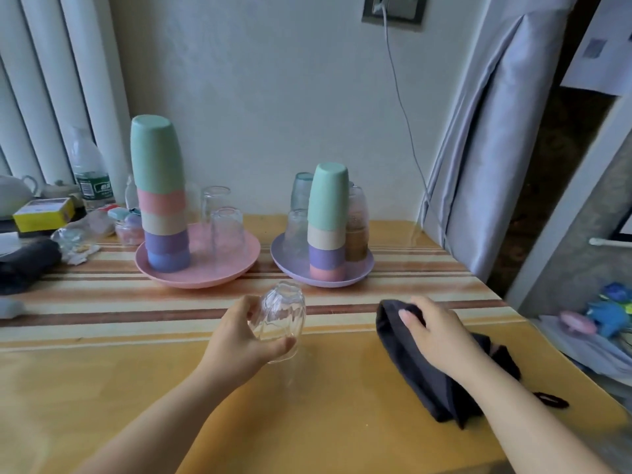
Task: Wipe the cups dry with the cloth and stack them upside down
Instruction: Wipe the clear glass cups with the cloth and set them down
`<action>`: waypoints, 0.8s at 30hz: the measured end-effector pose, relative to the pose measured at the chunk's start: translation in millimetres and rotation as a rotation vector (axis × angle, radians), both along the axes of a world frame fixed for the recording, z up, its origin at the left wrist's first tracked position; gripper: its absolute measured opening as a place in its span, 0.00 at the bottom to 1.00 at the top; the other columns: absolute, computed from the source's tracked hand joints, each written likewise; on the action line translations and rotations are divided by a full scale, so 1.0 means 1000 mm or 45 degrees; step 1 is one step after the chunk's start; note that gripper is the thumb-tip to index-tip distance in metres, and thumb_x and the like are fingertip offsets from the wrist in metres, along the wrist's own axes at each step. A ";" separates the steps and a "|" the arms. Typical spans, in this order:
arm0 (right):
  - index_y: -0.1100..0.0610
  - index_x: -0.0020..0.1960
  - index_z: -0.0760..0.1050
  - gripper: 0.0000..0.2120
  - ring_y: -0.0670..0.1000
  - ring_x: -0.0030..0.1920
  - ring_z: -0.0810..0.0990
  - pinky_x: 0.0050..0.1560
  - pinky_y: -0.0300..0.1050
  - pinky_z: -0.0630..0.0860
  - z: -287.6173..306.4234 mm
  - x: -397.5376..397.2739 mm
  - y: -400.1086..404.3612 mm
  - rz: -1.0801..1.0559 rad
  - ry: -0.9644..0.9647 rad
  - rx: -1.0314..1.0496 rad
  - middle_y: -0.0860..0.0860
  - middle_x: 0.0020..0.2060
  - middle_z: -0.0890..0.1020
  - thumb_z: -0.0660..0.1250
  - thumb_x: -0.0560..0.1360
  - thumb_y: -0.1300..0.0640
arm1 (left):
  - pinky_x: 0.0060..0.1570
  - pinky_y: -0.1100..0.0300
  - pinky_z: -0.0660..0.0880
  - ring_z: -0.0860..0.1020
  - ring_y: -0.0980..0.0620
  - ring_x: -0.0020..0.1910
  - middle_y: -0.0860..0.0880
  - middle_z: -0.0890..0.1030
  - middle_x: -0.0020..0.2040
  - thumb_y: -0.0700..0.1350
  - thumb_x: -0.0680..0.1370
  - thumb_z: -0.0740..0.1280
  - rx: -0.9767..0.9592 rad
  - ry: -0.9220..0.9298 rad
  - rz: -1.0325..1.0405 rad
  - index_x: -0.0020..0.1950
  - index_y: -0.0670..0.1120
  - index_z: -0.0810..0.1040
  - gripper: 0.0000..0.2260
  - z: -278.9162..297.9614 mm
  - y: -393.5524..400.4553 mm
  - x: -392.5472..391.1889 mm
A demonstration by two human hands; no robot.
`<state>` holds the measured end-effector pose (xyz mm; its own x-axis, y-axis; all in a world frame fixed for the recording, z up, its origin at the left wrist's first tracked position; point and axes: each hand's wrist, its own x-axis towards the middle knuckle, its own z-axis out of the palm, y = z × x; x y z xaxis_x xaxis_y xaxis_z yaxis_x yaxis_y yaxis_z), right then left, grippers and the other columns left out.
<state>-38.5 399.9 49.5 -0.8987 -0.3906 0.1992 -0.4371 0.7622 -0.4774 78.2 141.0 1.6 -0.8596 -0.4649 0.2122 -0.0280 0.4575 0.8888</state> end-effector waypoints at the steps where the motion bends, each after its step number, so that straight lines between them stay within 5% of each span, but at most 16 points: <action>1: 0.55 0.50 0.71 0.08 0.51 0.41 0.76 0.38 0.43 0.69 0.004 -0.003 -0.015 0.023 -0.001 -0.101 0.50 0.40 0.78 0.57 0.80 0.51 | 0.50 0.60 0.73 0.77 0.52 0.50 0.52 0.79 0.49 0.63 0.53 0.70 0.001 0.009 0.010 0.52 0.51 0.74 0.31 0.001 -0.005 0.002; 7: 0.54 0.50 0.74 0.08 0.45 0.45 0.76 0.39 0.28 0.69 0.018 -0.016 -0.120 0.136 -0.173 -0.690 0.46 0.42 0.79 0.57 0.80 0.55 | 0.45 0.69 0.73 0.79 0.61 0.47 0.52 0.81 0.50 0.59 0.55 0.74 0.069 0.087 0.061 0.55 0.51 0.76 0.30 0.015 -0.048 0.012; 12: 0.52 0.41 0.75 0.09 0.46 0.43 0.77 0.44 0.38 0.71 0.031 -0.012 -0.195 0.257 -0.268 -0.997 0.47 0.39 0.81 0.61 0.78 0.53 | 0.43 0.73 0.70 0.76 0.69 0.45 0.57 0.81 0.43 0.57 0.57 0.75 0.087 0.162 0.154 0.46 0.59 0.74 0.21 0.031 -0.080 0.009; 16: 0.55 0.47 0.79 0.07 0.46 0.46 0.82 0.48 0.35 0.76 0.004 0.001 -0.220 0.416 -0.534 -1.218 0.46 0.41 0.85 0.69 0.73 0.52 | 0.47 0.65 0.75 0.82 0.58 0.46 0.55 0.85 0.47 0.57 0.57 0.76 0.279 0.215 0.098 0.57 0.57 0.77 0.30 0.018 -0.091 -0.005; 18: 0.54 0.55 0.78 0.21 0.46 0.55 0.80 0.57 0.40 0.73 -0.018 0.009 -0.224 0.560 -0.632 -1.243 0.47 0.51 0.84 0.73 0.67 0.44 | 0.48 0.57 0.80 0.83 0.51 0.45 0.49 0.86 0.46 0.54 0.56 0.79 0.403 0.244 0.082 0.60 0.53 0.75 0.34 0.007 -0.089 -0.011; 22: 0.44 0.65 0.64 0.35 0.32 0.67 0.64 0.65 0.28 0.61 -0.043 0.022 -0.232 0.659 -0.382 -1.044 0.31 0.65 0.69 0.61 0.65 0.27 | 0.48 0.50 0.80 0.81 0.48 0.43 0.39 0.84 0.48 0.50 0.58 0.80 0.582 0.264 -0.067 0.61 0.46 0.75 0.34 -0.007 -0.083 -0.020; 24: 0.40 0.64 0.58 0.36 0.22 0.64 0.57 0.60 0.18 0.55 -0.044 0.023 -0.233 0.615 -0.388 -1.045 0.20 0.61 0.61 0.53 0.63 0.22 | 0.48 0.56 0.79 0.83 0.48 0.47 0.40 0.85 0.50 0.46 0.61 0.79 0.608 0.256 -0.157 0.63 0.47 0.75 0.32 -0.006 -0.084 -0.020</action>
<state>-15.2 166.7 5.4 -0.7374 -0.5724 0.3587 -0.3843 -0.0813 -0.9196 57.9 57.1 -4.6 -0.8782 -0.4479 0.1681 0.1931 -0.0104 0.9811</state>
